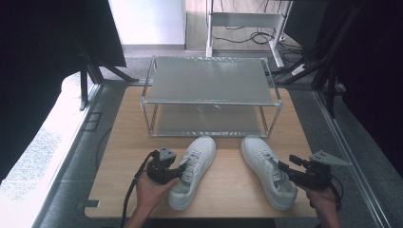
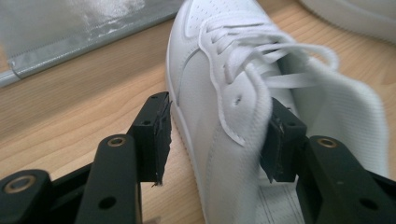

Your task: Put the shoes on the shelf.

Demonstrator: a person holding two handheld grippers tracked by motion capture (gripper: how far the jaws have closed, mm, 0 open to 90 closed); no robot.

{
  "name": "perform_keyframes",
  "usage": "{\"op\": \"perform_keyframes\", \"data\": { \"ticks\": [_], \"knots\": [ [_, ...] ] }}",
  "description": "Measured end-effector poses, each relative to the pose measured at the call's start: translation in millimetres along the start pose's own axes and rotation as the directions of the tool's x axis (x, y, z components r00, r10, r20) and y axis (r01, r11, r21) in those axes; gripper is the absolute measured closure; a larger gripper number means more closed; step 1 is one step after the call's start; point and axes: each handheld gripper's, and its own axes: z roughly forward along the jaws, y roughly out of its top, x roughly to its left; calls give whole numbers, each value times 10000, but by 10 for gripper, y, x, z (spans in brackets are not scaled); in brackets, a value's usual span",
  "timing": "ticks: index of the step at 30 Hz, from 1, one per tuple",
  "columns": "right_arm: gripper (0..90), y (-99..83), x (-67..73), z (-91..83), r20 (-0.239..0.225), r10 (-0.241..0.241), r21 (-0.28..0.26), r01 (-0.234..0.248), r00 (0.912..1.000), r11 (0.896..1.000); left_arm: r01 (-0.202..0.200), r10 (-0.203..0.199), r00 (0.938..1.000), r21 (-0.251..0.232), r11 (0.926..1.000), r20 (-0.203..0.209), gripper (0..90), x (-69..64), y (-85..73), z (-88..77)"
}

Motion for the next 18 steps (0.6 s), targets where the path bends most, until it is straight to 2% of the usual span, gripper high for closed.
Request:
{"op": "perform_keyframes", "data": {
  "ticks": [2,5,8,10,18],
  "knots": [
    [413,0,2,5,68,-41,5,41,10000,10000,-140,142,9997,116,9998,-213,515,-18,6,49],
    [414,0,-1,16,156,-128,87,127,9998,9999,-157,165,9995,303,9994,-284,550,-28,19,111],
    [425,-12,-7,44,365,-256,324,244,9990,9992,-298,321,9976,382,9988,-610,630,-79,33,159],
    [439,-22,-12,66,437,-367,496,345,9984,9982,-350,382,9970,468,9983,-675,687,-99,39,197],
    [477,-49,-27,150,510,-745,1202,680,9959,9904,-71,85,9997,594,9982,-240,764,-20,39,244]
  ]
}}
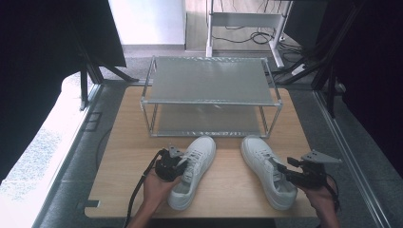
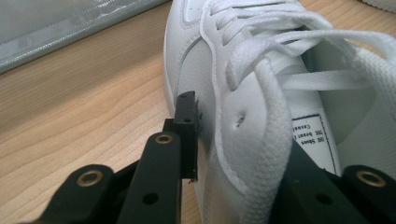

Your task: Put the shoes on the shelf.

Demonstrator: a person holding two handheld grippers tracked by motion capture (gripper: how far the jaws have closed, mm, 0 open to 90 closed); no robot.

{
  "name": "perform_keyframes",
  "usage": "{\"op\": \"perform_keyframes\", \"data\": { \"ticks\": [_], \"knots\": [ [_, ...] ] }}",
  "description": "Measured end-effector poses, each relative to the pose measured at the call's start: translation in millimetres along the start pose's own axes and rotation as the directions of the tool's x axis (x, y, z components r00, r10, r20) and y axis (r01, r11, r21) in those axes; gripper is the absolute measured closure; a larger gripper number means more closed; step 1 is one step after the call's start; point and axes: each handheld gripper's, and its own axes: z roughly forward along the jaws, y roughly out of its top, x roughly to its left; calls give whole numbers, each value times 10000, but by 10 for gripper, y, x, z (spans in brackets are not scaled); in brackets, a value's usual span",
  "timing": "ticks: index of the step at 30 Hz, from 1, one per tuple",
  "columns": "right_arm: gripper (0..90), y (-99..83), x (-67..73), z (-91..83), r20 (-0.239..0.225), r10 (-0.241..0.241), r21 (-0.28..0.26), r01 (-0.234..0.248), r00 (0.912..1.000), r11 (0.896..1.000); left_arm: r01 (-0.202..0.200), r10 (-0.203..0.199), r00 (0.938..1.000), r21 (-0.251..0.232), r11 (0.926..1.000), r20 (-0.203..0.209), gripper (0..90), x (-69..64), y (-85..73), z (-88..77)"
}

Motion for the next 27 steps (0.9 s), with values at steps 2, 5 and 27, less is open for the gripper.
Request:
{"op": "perform_keyframes", "data": {
  "ticks": [2,5,27],
  "knots": [
    [483,0,-4,24,-81,-26,156,27,10000,9999,73,-72,10000,-9,10000,54,780,13,-4,1],
    [499,14,7,45,-58,-172,386,175,9998,9991,186,-186,9997,-32,9998,165,789,31,-10,1],
    [666,123,44,291,830,-943,2994,655,9921,9519,278,-277,9994,-68,9996,227,790,36,-16,1]
  ]
}}
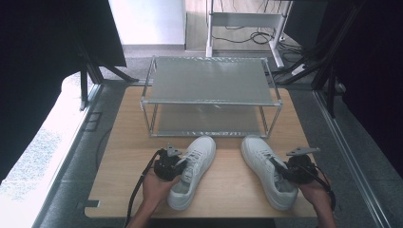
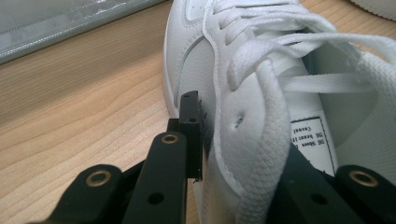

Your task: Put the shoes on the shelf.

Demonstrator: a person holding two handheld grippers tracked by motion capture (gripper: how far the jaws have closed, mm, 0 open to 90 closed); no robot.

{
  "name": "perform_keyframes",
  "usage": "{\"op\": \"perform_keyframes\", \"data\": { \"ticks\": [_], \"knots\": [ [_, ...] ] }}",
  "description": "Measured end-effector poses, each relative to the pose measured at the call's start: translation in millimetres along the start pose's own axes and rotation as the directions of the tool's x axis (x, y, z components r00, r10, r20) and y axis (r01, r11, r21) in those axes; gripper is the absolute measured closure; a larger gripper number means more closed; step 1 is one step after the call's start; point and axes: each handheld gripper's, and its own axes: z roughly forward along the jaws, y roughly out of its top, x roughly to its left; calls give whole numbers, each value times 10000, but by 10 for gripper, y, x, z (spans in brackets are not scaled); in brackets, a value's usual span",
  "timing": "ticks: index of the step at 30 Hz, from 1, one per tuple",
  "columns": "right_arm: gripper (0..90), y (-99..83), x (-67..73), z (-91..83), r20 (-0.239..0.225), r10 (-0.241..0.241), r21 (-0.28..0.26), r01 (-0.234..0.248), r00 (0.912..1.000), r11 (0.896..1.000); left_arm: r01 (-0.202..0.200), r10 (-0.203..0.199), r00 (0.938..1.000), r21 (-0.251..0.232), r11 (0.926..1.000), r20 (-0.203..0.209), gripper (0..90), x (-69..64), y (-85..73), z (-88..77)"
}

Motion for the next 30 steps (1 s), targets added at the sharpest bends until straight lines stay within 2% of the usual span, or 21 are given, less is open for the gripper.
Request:
{"op": "perform_keyframes", "data": {
  "ticks": [3,9,15,18,24,27,30],
  "knots": [
    [689,56,-6,84,375,-206,465,188,9991,9987,-1,1,10000,1,10000,14,791,3,0,0],
    [717,105,-15,178,392,-297,954,258,9988,9951,-1,1,10000,22,10000,-46,792,-8,4,2],
    [778,108,-47,205,378,-19,1268,-29,9993,9919,4,-4,10000,12,10000,-57,794,-9,2,1],
    [846,108,-52,207,578,42,1327,-118,9983,9911,19,-19,10000,-23,10000,-77,797,-9,-1,1],
    [862,81,-89,197,409,522,1049,-562,9978,9929,140,-143,9998,-293,9995,-112,824,-2,-23,-3],
    [863,57,-122,188,225,823,822,-839,9964,9931,387,-383,9992,-427,9983,93,830,40,-30,-9],
    [865,47,-136,184,122,925,703,-931,9956,9932,592,-575,9978,-555,9967,315,833,76,-39,-15]
  ]
}}
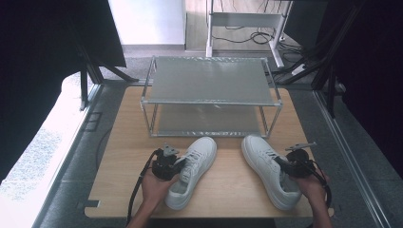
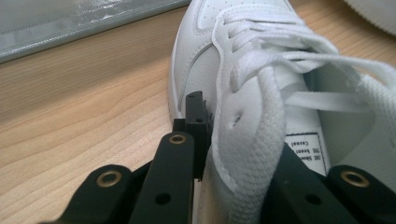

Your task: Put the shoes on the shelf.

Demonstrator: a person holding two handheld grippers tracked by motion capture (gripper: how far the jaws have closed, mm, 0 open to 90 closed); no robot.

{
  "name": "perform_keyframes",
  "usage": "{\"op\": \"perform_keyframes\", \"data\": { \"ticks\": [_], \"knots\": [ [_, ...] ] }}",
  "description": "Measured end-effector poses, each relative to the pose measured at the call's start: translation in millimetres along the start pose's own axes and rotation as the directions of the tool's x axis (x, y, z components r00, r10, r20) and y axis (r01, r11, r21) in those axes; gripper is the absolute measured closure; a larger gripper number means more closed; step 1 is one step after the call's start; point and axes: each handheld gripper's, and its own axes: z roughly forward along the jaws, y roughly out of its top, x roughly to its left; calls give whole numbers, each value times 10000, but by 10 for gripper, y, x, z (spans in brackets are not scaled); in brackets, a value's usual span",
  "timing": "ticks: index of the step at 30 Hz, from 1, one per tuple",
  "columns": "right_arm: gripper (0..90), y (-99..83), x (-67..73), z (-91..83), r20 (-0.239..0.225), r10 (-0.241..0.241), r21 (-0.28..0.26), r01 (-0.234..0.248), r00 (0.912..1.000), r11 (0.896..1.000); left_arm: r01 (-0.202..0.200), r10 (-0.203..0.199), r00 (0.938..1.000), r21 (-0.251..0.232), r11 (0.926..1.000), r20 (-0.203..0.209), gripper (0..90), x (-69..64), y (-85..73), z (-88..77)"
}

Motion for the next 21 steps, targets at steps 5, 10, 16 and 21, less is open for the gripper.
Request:
{"op": "perform_keyframes", "data": {
  "ticks": [5,10,16,21],
  "knots": [
    [866,-31,-30,-36,-366,100,-661,-124,9993,9977,331,-323,9988,-213,9992,358,836,56,-12,-19],
    [866,-69,-68,-118,-323,176,-1231,-215,9993,9922,869,-805,9910,-570,9946,1074,835,126,4,-116],
    [866,-137,-148,-223,-1473,608,-2175,-923,9872,9717,1496,-1227,9719,-1251,9808,2007,835,239,28,-305],
    [866,-153,-163,-325,-2207,608,-3058,-1283,9734,9434,1828,-1358,9581,-1732,9678,2521,834,306,43,-456]
  ]
}}
